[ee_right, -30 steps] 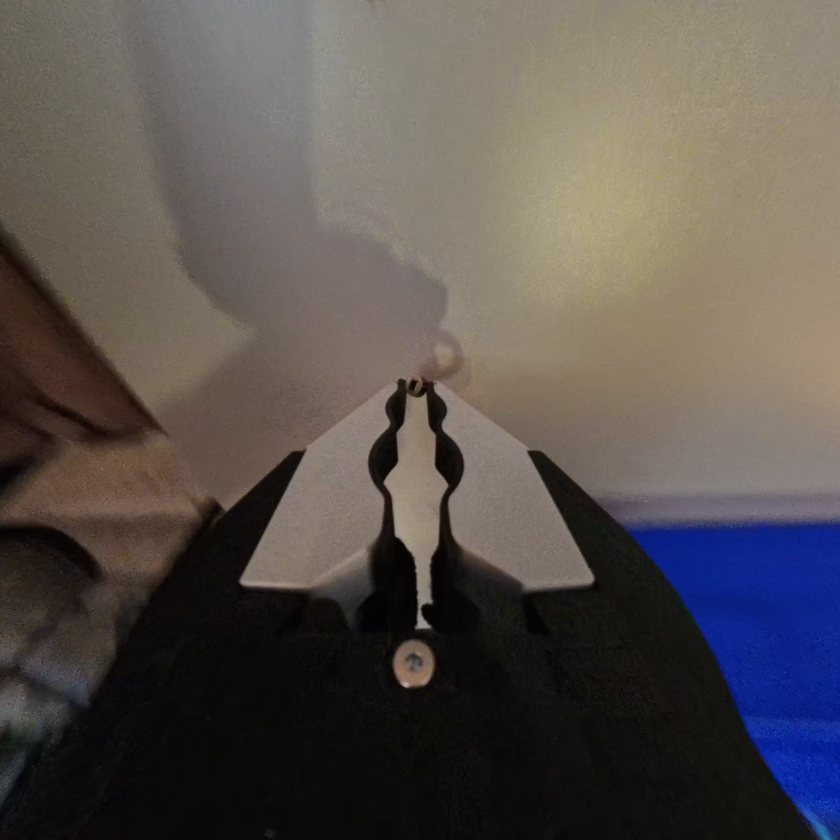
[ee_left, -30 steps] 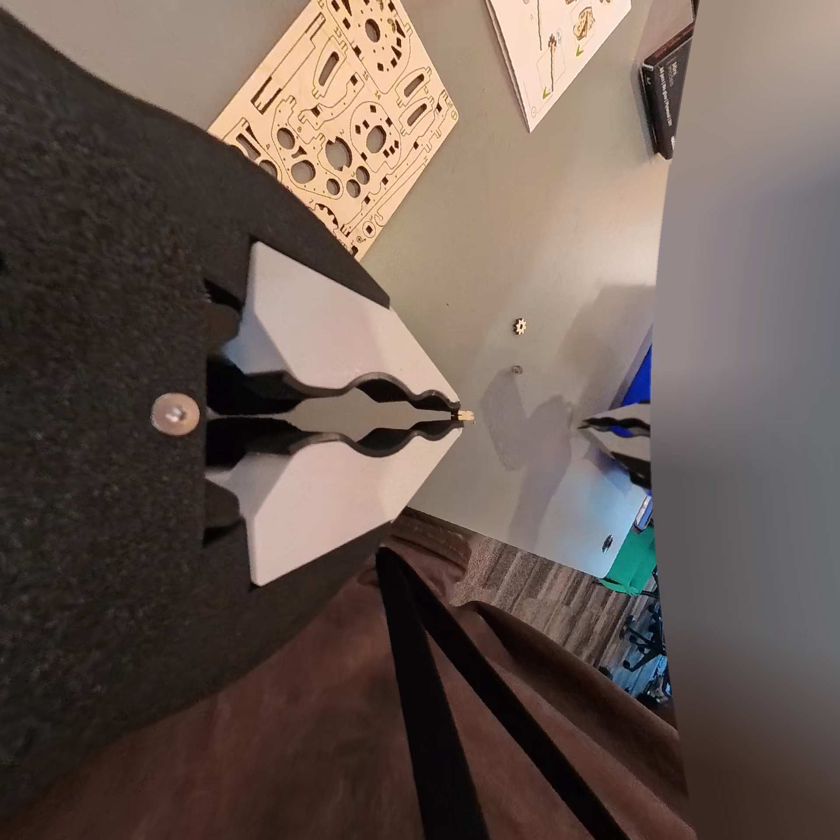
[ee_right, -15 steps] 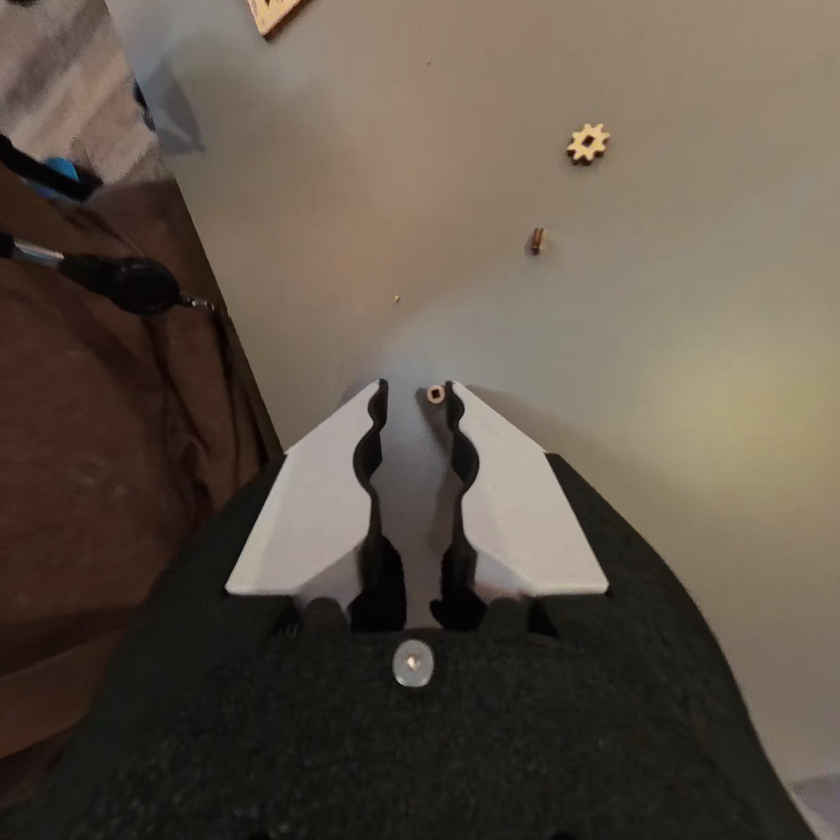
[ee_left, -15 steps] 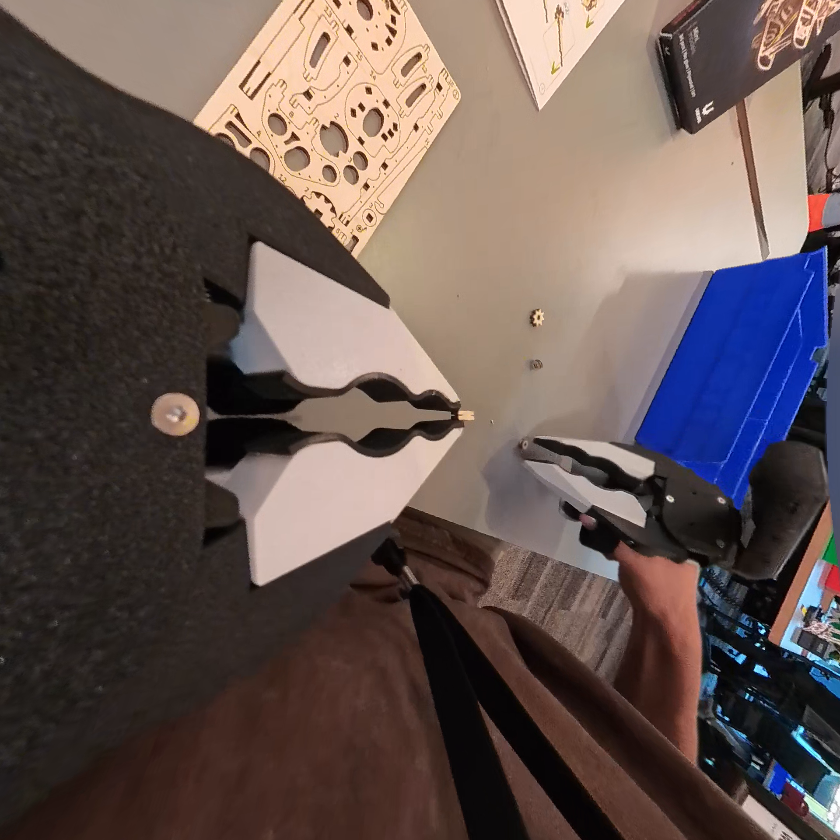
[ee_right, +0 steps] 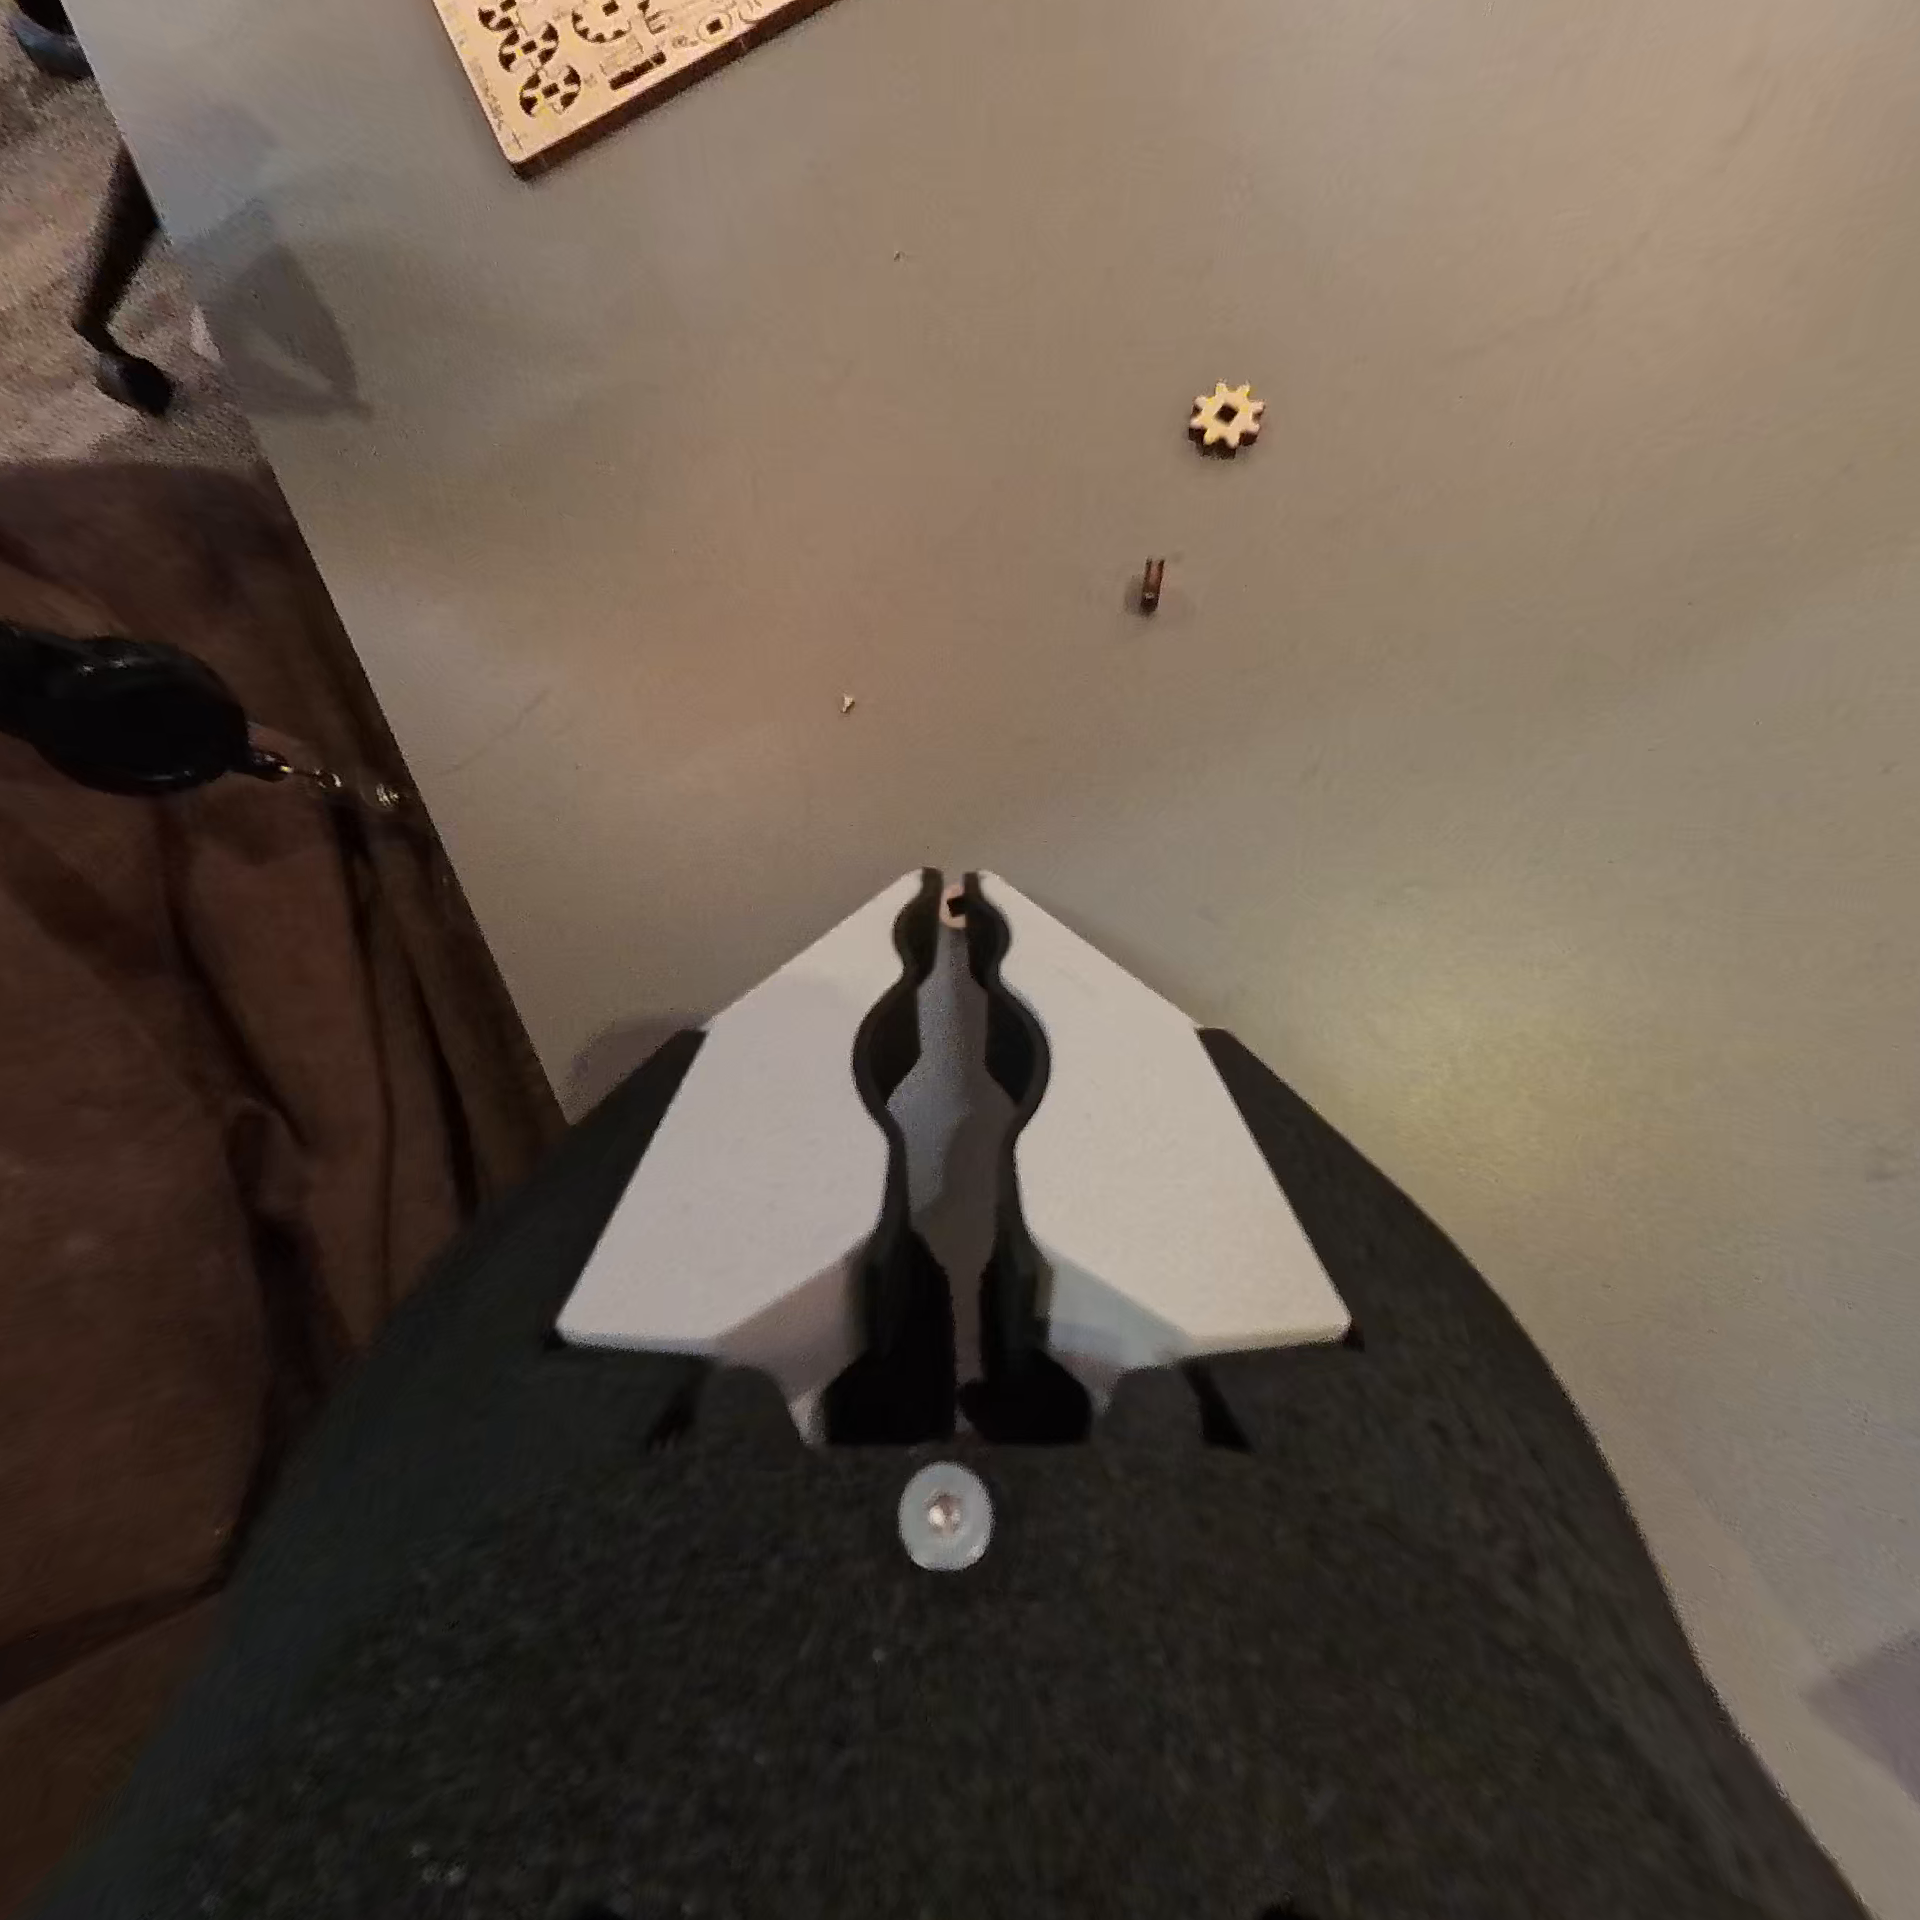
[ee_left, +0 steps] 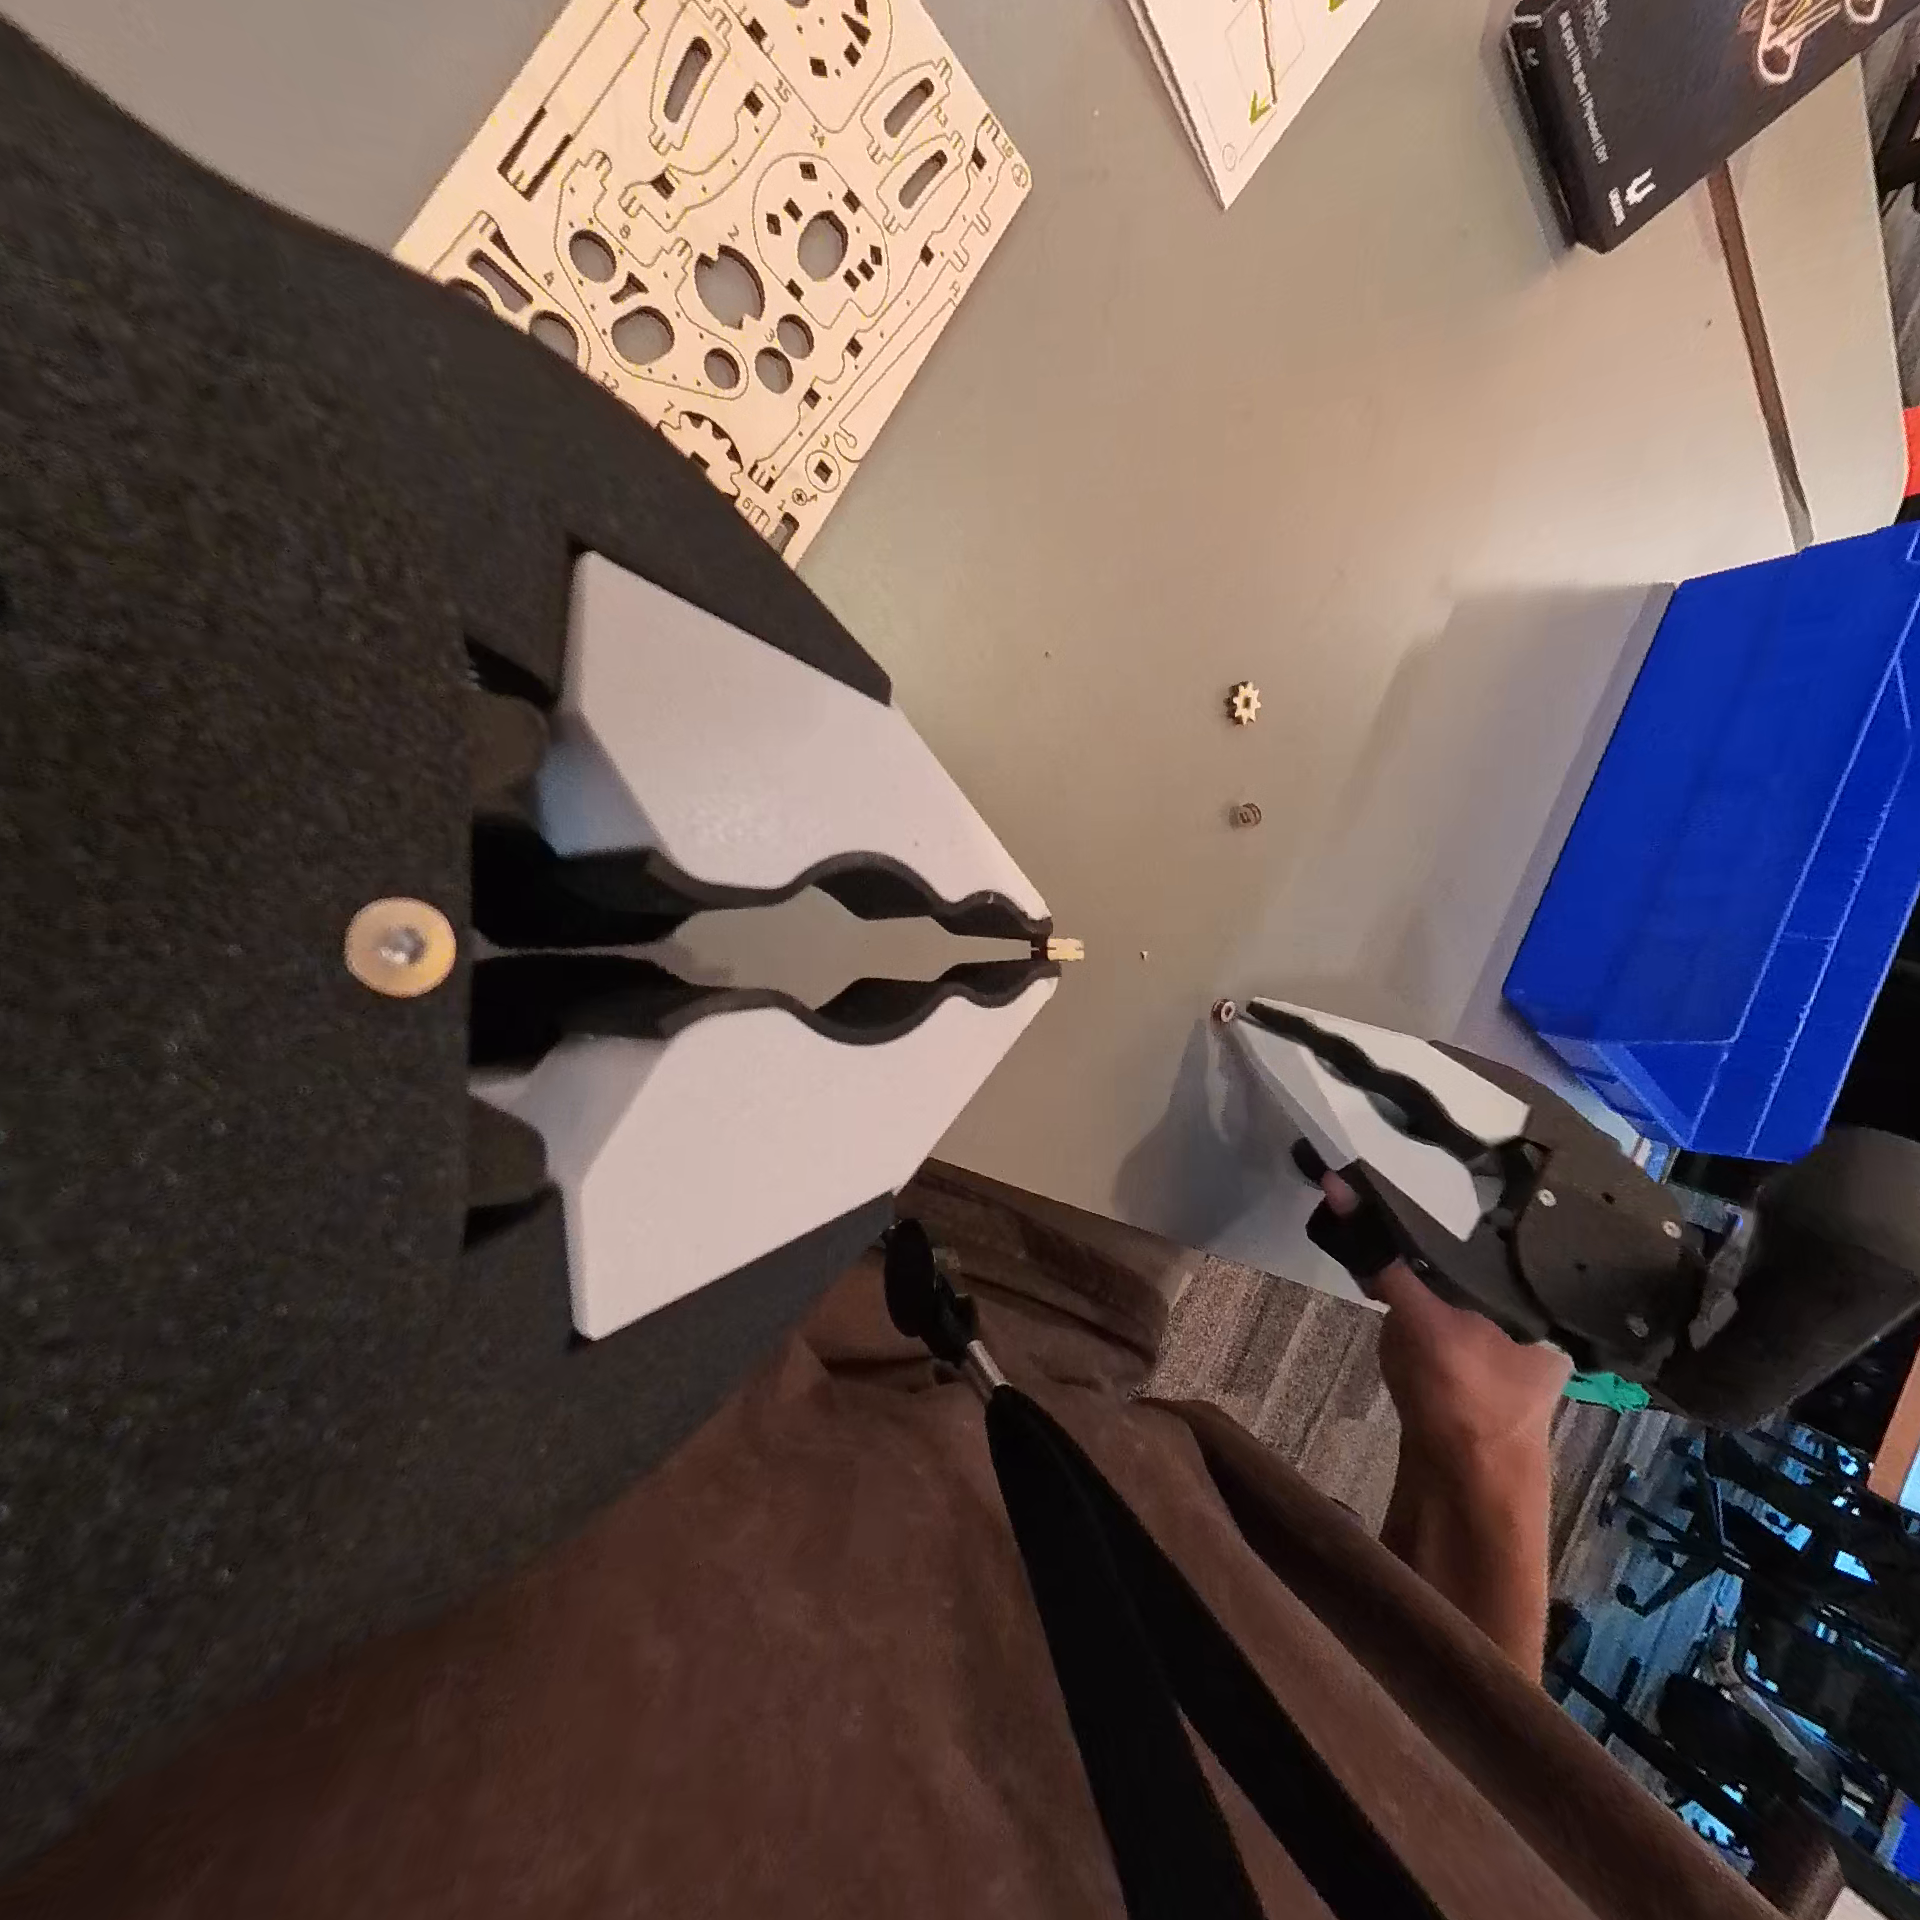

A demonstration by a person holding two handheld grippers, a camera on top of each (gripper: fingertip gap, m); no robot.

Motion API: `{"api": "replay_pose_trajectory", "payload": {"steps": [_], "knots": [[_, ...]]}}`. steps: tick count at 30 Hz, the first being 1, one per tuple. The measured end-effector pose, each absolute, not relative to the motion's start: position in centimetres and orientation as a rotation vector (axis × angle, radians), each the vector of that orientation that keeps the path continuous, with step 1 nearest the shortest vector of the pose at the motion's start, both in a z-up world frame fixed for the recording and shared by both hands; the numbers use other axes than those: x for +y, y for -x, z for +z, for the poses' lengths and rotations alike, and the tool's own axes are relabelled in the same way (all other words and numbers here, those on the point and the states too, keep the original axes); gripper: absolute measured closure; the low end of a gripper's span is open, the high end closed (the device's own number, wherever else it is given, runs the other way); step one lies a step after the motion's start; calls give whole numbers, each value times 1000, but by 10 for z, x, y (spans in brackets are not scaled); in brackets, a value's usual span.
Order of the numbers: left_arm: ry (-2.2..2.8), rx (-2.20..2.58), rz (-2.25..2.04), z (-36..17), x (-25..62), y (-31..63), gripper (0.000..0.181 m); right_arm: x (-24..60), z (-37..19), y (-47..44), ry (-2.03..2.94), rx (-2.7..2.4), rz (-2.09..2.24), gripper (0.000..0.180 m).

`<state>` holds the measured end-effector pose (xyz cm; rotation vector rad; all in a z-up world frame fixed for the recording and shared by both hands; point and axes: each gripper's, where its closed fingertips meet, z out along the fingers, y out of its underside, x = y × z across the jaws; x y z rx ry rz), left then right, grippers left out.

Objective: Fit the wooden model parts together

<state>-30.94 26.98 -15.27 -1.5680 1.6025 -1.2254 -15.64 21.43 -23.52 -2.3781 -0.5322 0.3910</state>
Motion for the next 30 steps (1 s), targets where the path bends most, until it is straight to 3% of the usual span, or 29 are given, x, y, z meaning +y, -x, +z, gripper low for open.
{"api": "replay_pose_trajectory", "payload": {"steps": [14, 20, 30], "knots": [[1569, 1594, -1240, -151, 270, 310, 179, 215, -245, 154, 2480, -744, 164, 180], [1562, 1612, -1235, -152, 267, 311, 179, 214, -244, 158, 2522, -682, 262, 180], [1570, 1611, -1228, -153, 269, 310, 179, 210, -240, 153, 2484, -644, 193, 168]]}}
